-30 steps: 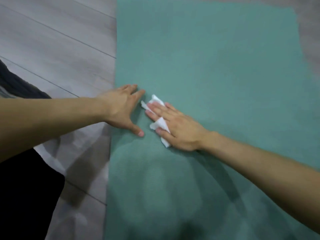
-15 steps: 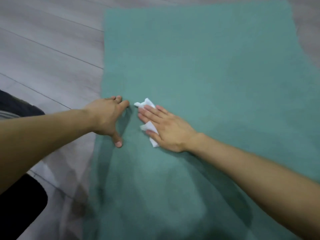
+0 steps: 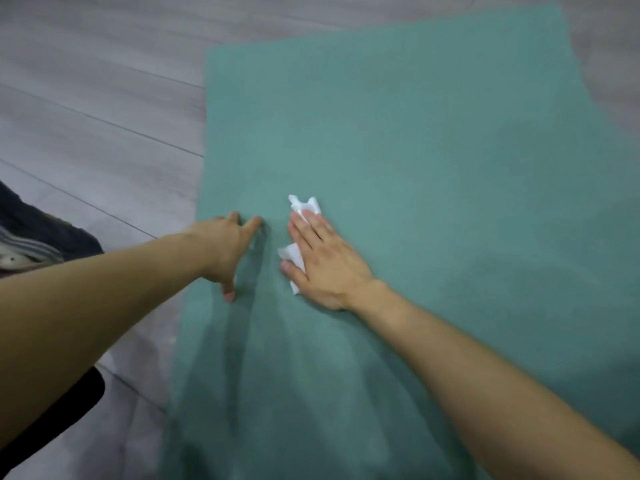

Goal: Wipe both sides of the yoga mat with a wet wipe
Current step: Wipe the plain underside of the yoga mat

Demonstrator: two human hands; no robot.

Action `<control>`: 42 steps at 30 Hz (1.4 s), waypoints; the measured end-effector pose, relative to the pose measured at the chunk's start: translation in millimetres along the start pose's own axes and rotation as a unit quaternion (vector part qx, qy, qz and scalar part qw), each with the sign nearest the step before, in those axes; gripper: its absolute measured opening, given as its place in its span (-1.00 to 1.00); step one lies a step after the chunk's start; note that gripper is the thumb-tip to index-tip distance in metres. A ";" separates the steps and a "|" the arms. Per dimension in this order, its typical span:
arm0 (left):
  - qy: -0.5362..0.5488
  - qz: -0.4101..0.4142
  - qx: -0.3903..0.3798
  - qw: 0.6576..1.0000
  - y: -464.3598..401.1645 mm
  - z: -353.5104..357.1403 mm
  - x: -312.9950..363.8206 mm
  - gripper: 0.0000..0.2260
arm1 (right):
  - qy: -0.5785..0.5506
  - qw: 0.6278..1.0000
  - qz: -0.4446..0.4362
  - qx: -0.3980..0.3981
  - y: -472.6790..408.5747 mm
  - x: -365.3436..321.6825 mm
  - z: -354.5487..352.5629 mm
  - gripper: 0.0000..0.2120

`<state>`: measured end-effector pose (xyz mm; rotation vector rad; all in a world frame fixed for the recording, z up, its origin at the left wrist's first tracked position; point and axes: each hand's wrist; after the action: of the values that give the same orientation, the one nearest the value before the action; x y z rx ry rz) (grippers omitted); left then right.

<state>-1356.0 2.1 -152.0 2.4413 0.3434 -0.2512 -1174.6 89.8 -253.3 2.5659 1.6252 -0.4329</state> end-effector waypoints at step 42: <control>-0.042 0.211 0.277 0.936 206.6 148.6 181.2 -0.80 | -0.072 0.987 0.137 -0.039 246.7 -27.5 -98.3 -0.42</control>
<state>-1134.8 -214.5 -194.0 2.9634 -0.3414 -0.2898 -945.4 -21.3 -173.3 2.5792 1.1977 -0.5058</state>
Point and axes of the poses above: each hand's wrist, its own y-axis away from the middle knuckle, its own z-axis out of the palm, x = y × z
